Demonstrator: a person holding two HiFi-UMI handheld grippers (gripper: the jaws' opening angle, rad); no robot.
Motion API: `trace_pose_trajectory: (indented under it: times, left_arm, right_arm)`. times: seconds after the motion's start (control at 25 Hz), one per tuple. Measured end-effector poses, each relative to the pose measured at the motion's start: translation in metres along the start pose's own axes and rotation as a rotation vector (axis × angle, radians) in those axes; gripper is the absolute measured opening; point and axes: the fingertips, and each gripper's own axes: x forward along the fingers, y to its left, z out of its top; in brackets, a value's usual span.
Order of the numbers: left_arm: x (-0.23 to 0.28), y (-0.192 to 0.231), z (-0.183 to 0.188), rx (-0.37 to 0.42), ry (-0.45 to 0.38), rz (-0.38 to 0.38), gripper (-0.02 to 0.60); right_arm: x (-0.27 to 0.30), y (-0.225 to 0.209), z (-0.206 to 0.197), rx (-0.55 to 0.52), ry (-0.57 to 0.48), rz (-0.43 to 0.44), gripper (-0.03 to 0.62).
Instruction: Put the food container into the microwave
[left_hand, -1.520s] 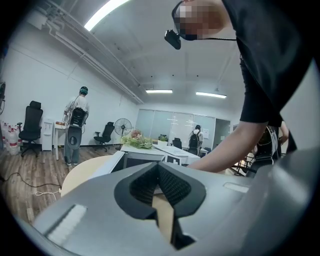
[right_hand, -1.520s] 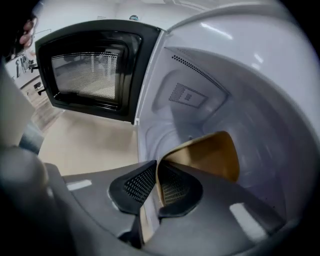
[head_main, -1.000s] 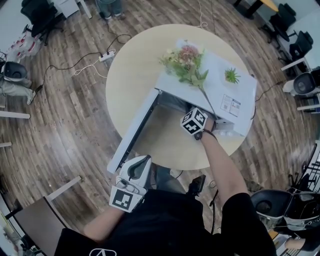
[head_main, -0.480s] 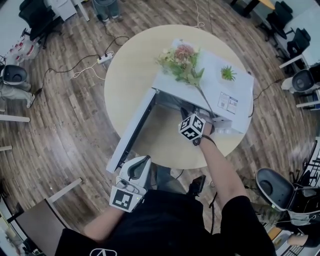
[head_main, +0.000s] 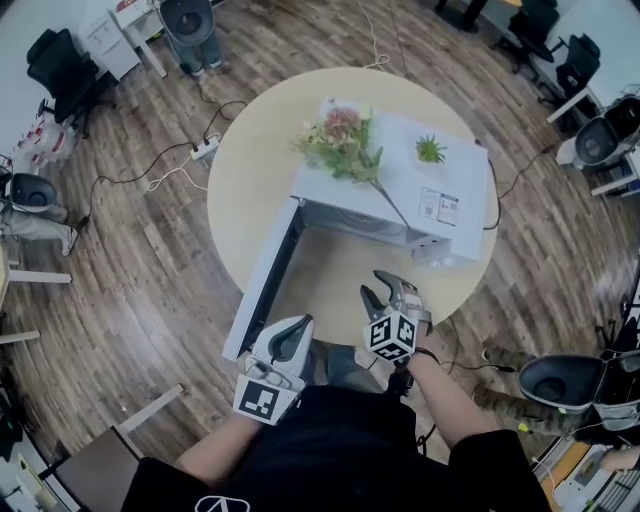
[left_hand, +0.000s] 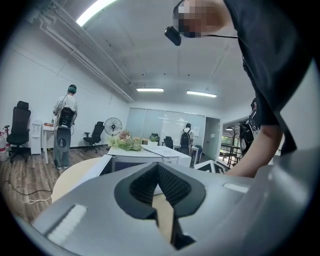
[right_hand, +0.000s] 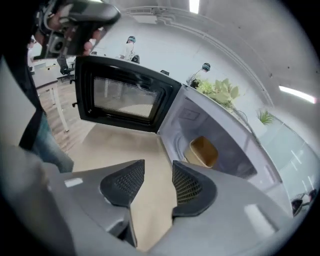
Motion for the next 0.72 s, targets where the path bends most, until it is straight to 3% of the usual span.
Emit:
trace_pose_trajectory:
  times: [0.28, 0.48, 0.72]
  left_arm:
    - [0.028, -0.016, 0.031, 0.063, -0.039, -0.084, 0.0]
    - [0.046, -0.027, 0.061, 0.124, -0.083, -0.126, 0.0]
    - [0.056, -0.037, 0.098, 0.189, -0.145, -0.145, 0.0]
  right_arm:
    - [-0.092, -0.006, 0.013, 0.161, -0.091, -0.053, 0.056]
    - [-0.149, -0.046, 0.027, 0.394, -0.22, -0.141, 0.032]
    - [-0.209, -0.094, 0.043, 0.522, -0.4, -0.298, 0.02]
